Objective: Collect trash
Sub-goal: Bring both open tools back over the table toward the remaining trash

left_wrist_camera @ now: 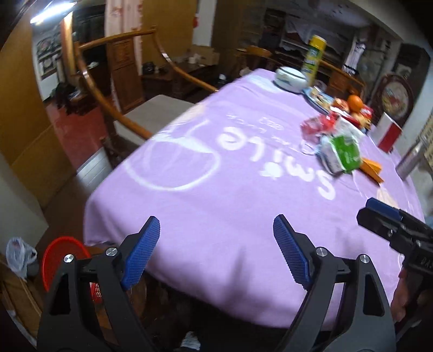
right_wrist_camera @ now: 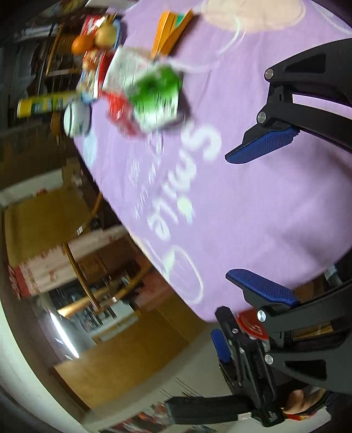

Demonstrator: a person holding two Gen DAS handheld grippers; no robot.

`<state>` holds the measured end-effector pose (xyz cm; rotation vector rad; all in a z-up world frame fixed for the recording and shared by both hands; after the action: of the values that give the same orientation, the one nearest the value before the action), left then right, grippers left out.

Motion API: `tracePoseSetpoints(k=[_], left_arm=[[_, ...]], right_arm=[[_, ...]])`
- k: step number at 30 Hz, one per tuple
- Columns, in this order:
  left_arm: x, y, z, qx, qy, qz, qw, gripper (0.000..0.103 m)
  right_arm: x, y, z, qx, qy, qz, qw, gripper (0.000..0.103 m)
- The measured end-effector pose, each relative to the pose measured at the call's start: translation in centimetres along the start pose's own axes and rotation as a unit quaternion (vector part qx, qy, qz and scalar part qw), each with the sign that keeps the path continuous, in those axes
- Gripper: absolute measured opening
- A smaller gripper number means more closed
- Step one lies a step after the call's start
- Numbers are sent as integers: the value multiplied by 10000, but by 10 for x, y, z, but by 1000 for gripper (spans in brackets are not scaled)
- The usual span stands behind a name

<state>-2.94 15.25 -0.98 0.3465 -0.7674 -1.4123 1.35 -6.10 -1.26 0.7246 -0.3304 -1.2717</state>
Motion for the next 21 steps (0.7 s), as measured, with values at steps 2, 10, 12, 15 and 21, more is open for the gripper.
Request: tracePoseSetpoints(k=[2, 10, 12, 15, 21], left_arm=[[19, 3, -12, -79, -52, -137, 9999, 83], [78, 20, -51, -291, -292, -637, 9971, 84], [86, 24, -60, -340, -326, -694, 9965, 85], [93, 28, -69, -408, -357, -761, 9956, 85], [105, 37, -83, -482, -380, -894, 9941, 85]], right_arm=[[19, 3, -1, 6, -77, -172, 9998, 79], [81, 12, -4, -46, -578, -579, 9966, 80], [95, 15, -8, -92, -704, -653, 9953, 80], [106, 18, -10, -134, -842, -690, 9940, 81], [131, 18, -18, -238, -992, -845, 9912, 84]])
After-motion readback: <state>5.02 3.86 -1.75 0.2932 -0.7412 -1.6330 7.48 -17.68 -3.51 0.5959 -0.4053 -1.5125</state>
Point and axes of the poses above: each gripper's, at about its wrist camera, not at the fingertips, and z roughly against the way its jaws point, x to its right, y to its top, the point moved 1 cm from there along -z, roughly the way its jaws point, and after that the axes turned 13 degrees about -y, right-handed, at the moved point
